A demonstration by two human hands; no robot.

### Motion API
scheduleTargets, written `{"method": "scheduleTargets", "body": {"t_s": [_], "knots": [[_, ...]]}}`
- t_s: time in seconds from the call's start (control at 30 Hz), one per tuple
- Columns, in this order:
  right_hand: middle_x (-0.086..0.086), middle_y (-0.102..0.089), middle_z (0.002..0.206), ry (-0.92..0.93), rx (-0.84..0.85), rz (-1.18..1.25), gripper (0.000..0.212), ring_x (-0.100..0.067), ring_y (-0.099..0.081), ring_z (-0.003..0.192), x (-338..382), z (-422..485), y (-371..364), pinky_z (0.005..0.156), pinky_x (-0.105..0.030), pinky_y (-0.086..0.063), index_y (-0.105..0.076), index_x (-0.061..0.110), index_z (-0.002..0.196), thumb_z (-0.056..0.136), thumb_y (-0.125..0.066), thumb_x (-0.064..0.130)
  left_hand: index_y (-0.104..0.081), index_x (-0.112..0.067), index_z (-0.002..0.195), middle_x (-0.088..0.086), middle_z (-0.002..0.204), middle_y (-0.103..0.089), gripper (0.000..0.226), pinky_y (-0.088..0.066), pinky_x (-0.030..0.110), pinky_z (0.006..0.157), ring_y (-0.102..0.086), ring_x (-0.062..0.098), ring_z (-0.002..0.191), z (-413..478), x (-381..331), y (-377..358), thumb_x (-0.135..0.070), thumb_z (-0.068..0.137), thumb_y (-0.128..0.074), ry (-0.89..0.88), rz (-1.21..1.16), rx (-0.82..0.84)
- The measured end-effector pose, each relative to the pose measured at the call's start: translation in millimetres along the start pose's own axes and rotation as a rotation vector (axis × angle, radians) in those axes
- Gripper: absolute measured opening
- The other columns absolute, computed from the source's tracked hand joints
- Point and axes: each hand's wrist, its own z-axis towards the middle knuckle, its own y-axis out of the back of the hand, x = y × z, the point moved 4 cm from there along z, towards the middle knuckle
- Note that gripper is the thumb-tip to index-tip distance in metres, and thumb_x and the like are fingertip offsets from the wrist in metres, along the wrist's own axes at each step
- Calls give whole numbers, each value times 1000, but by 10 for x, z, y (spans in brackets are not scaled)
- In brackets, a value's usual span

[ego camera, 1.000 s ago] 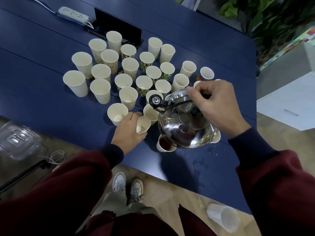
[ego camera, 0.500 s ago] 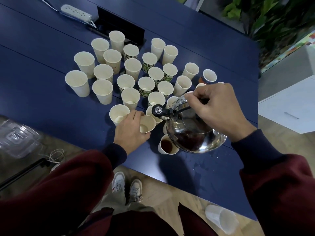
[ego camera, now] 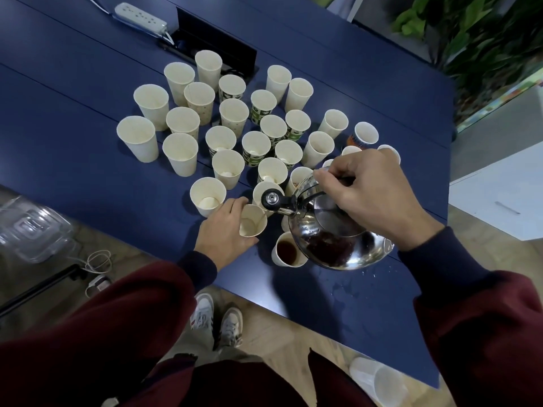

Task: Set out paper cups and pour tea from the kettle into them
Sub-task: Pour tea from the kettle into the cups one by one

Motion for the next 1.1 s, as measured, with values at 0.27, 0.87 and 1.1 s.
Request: {"method": "scheduleTargets", "body": {"t_s": [0.27,0.87,1.1], "knots": [[1,-61,55,32,-5,-52,39,-26,-57,64,-7,10,22,59,-41,-49,-67,18,64,88,-53,46,-52,-21,129,-4,124,-59,69,-47,38,75,-56,22,115,-76,-3,-1,-49,72,-81,44,16,-39],[0,-59,54,47,23,-62,36,-22,-55,60,41,-62,-8,55,-34,-42,-65,17,64,92,-60,38,-48,-21,134,-5,129,-55,82,-50,39,83,-54,18,120,-166,-6,10,-59,69,-81,46,-7,-38],[-2,-59,54,19,5,-35,40,-26,-56,61,73,-57,25,58,-40,-48,-65,15,63,87,-53,45,-50,-22,130,-8,125,-56,78,-43,32,74,-56,17,113,-123,-36,54,-58,69,-81,27,-21,-66]]}}
